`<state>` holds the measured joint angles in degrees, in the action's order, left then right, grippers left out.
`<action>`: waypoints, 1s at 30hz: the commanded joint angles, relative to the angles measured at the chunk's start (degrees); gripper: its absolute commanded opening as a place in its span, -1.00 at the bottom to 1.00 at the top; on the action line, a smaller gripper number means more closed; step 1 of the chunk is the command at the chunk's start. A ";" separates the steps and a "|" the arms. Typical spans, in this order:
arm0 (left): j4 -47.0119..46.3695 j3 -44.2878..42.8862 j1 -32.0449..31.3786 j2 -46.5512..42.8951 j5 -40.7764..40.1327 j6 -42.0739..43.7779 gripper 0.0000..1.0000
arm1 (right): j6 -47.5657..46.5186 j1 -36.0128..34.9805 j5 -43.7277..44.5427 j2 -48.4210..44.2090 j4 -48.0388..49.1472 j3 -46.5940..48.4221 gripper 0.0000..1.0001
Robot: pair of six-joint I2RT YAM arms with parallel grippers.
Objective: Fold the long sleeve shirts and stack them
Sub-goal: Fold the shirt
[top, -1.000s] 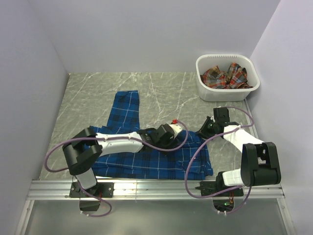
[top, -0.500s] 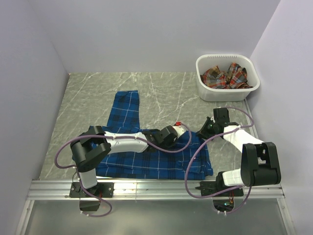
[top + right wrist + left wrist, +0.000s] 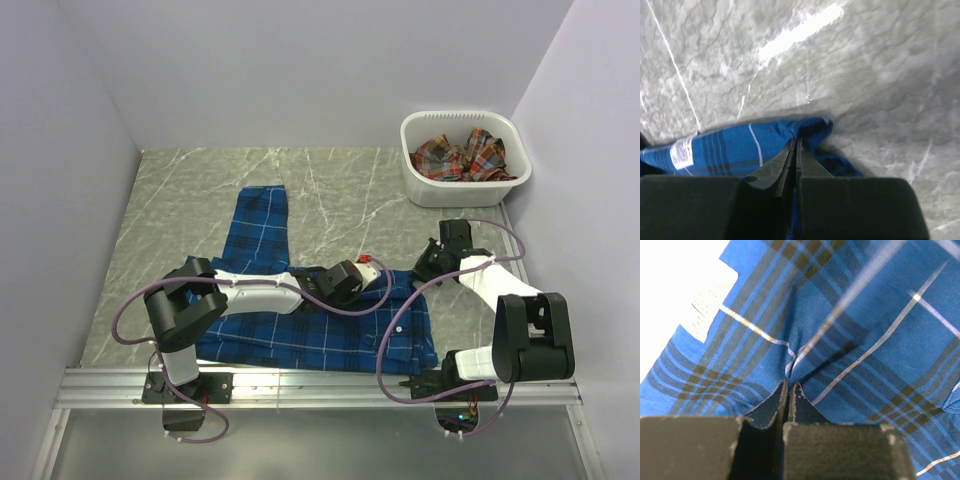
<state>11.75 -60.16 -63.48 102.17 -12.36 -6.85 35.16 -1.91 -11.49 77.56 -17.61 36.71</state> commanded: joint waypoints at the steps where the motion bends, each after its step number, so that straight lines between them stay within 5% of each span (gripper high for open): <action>1: 1.70 1.27 -0.68 -0.83 2.43 -1.76 -0.99 | 0.18 0.77 5.68 -2.32 -0.59 3.19 -0.90; 6: 2.40 1.36 -0.68 -0.22 2.17 -2.81 -0.99 | -0.18 1.12 9.99 -3.99 -3.13 3.55 -0.88; 15: 1.79 -0.30 -0.68 -2.85 2.60 -4.48 -0.85 | -0.96 1.12 9.73 -11.01 -10.86 0.73 -0.48; 16: 2.05 -0.66 -0.68 -3.20 2.95 -4.66 -0.73 | -1.14 1.12 9.73 -11.98 -11.65 0.91 -0.22; 19: 2.23 -1.71 -0.68 -5.13 3.57 -5.54 -0.42 | -2.28 1.12 7.98 -15.76 -13.86 2.84 0.06; 21: 2.05 -2.33 -0.68 -7.50 3.48 -6.24 -0.25 | -2.29 1.03 3.69 -18.39 -13.60 4.94 0.11; 25: 1.79 -2.77 -0.50 -12.41 0.07 -8.26 0.56 | 0.34 0.33 -5.61 -19.82 -9.39 6.10 0.11; 30: 3.10 -1.63 4.32 -18.13 -1.79 -14.58 0.69 | 4.12 -6.41 -9.52 -14.64 -3.93 4.08 0.10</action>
<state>14.46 -60.45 -62.41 88.05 -11.79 -16.60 36.67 -4.71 -15.88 60.31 -25.43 40.71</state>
